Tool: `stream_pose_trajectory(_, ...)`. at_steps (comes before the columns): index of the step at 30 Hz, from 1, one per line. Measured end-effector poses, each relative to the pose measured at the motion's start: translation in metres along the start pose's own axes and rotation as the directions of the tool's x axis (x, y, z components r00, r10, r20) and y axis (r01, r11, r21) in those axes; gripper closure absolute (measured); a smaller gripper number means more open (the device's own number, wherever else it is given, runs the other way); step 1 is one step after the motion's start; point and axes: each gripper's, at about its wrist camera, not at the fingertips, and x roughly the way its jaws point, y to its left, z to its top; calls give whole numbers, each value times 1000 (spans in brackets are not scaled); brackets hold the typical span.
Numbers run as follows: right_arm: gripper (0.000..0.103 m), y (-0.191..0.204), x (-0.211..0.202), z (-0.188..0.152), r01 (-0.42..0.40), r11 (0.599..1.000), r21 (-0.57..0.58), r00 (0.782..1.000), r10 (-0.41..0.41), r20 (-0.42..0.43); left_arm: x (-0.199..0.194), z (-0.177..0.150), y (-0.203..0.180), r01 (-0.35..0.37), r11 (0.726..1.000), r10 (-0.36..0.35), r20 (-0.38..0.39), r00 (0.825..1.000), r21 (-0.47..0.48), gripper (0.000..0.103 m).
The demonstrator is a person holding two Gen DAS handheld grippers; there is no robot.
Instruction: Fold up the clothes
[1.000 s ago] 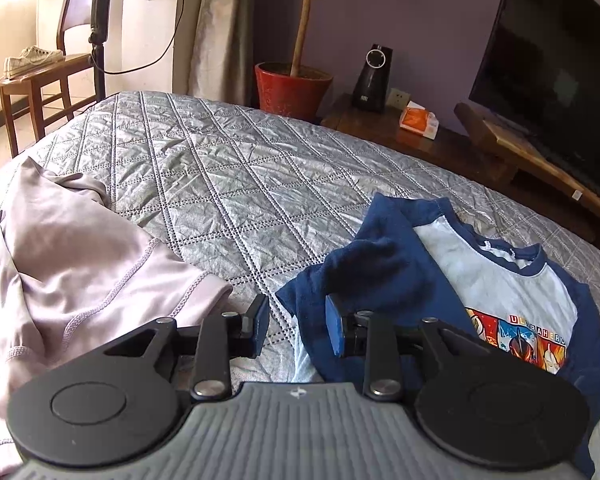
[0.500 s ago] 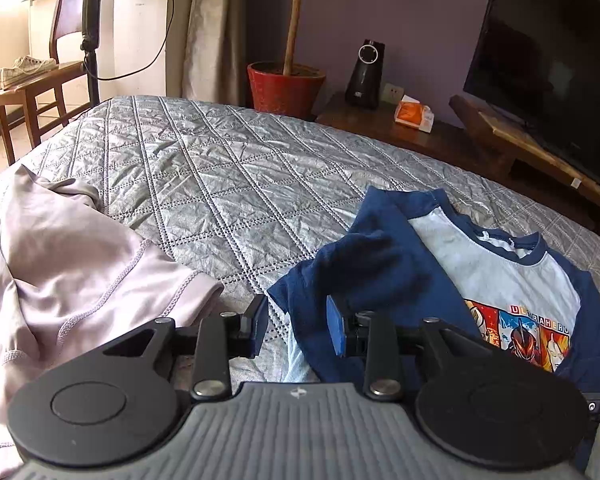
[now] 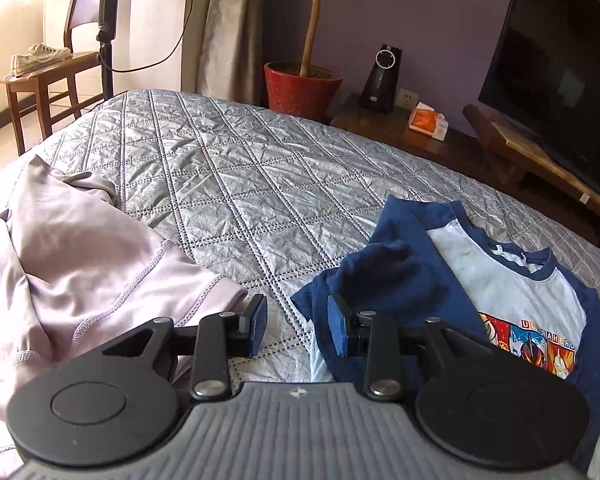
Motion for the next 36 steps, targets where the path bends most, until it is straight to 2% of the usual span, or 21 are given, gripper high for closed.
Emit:
stream_pose_trajectory(2,93,4,5,-17,29,999,-28,993,-32,-112,0,0,-1,0,1000,0,0,1000,6,73)
stream_pose_trajectory(4,87,-2,2,-25,99,995,19,988,-96,-122,1,-1,-4,3,1000,-3,1,1000,16,72)
stream_pose_trajectory(6,80,-12,-10,-21,143,984,105,990,-140,-35,2,-1,-6,5,1000,-5,0,1000,25,72)
stream_pose_trajectory(8,65,-8,-16,-8,134,986,98,986,-143,89,2,-2,-7,5,1000,-5,-1,1000,30,72)
stream_pose_trajectory(9,39,-4,-17,-1,134,987,92,980,-146,138,2,-2,-7,4,1000,-4,-1,1000,30,72)
stream_pose_trajectory(10,11,3,-9,6,151,986,76,979,-160,128,3,-2,-7,4,1000,-4,-1,1000,30,72)
stream_pose_trajectory(11,9,11,0,14,169,984,60,978,-175,118,3,-2,-8,3,1000,-3,-1,1000,31,72)
stream_pose_trajectory(12,23,19,9,21,186,982,44,976,-190,108,3,-2,-8,3,999,-3,-1,1000,34,72)
stream_pose_trajectory(13,50,26,18,28,197,980,38,975,-200,98,3,-2,-9,3,999,-3,-1,1000,38,72)
stream_pose_trajectory(14,62,28,27,30,184,980,81,978,-190,87,2,-3,-9,3,999,-3,0,1000,42,72)
stream_pose_trajectory(15,69,30,37,31,173,978,121,980,-182,75,2,-3,-9,3,999,-3,0,1000,45,72)
stream_pose_trajectory(18,67,39,66,26,186,966,182,982,-190,8,2,-3,-8,5,999,-5,0,1000,45,72)
stream_pose_trajectory(20,61,44,76,20,211,961,176,977,-209,-29,2,-2,-7,5,999,-5,0,1000,41,72)
stream_pose_trajectory(21,55,47,82,17,223,959,173,975,-219,-47,2,-2,-6,6,999,-6,0,1000,39,72)
stream_pose_trajectory(22,55,49,86,14,237,956,173,971,-229,-62,2,-2,-6,6,999,-6,0,1000,39,72)
stream_pose_trajectory(23,59,48,88,12,255,949,184,967,-248,-64,2,-2,-6,7,999,-7,1,1000,39,72)
stream_pose_trajectory(25,78,44,87,10,269,937,224,963,-262,-59,2,-2,-6,7,999,-7,2,1000,39,72)
stream_pose_trajectory(27,90,39,78,8,268,922,278,962,-271,-31,1,-2,-5,7,999,-7,2,1000,37,72)
stream_pose_trajectory(30,95,29,57,5,284,885,370,949,-315,25,2,-2,-6,9,999,-10,1,1000,38,72)
stream_pose_trajectory(33,95,10,31,-7,255,817,517,940,-334,65,1,-2,-7,13,999,-13,1,1000,43,72)
stream_pose_trajectory(36,95,-11,4,-39,207,690,694,929,-360,81,1,-2,-8,15,999,-15,1,1000,45,72)
